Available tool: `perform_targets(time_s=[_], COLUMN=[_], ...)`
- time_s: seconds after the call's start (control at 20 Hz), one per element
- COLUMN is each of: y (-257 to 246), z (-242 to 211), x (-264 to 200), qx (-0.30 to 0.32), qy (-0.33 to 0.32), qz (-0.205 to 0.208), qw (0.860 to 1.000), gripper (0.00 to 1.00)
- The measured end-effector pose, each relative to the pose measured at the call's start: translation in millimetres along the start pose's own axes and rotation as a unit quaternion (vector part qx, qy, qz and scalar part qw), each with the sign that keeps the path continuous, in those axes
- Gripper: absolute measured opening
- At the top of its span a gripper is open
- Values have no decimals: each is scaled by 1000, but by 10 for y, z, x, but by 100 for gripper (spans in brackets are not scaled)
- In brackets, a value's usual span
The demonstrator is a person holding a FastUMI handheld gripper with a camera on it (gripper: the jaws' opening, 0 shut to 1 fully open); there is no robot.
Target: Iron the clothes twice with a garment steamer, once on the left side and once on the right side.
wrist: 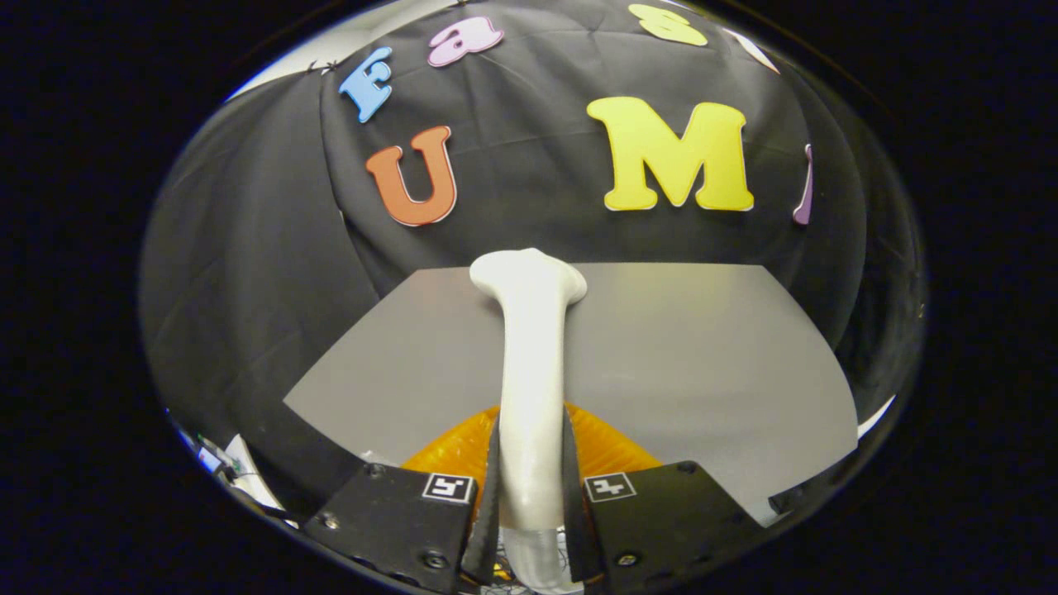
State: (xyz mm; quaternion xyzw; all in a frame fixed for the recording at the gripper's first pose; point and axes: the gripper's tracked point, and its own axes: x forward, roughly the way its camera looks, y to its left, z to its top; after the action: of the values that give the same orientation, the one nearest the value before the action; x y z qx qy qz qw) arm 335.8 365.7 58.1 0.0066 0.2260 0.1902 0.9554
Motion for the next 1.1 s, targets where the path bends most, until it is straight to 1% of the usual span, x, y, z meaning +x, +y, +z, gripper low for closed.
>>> perform_targets(time_s=[0.2, 0.35, 0.5, 0.7, 0.85, 1.0, 1.1], y=[-189, -384, -638, -1119, -1554, -1984, -2251], z=[97, 213, 247, 370, 521, 630, 684], x=[-606, -1215, -1849, -2706, -3247, -3649, -3792], qx=[-4, 14, 30, 36, 36, 44, 47], qy=[-50, -92, -131, -198, -242, -272, -282], qz=[-3, 2, -5, -51, -101, -144, -170], qw=[999, 996, 991, 978, 964, 951, 943], gripper=[36, 36, 35, 35, 35, 35, 35])
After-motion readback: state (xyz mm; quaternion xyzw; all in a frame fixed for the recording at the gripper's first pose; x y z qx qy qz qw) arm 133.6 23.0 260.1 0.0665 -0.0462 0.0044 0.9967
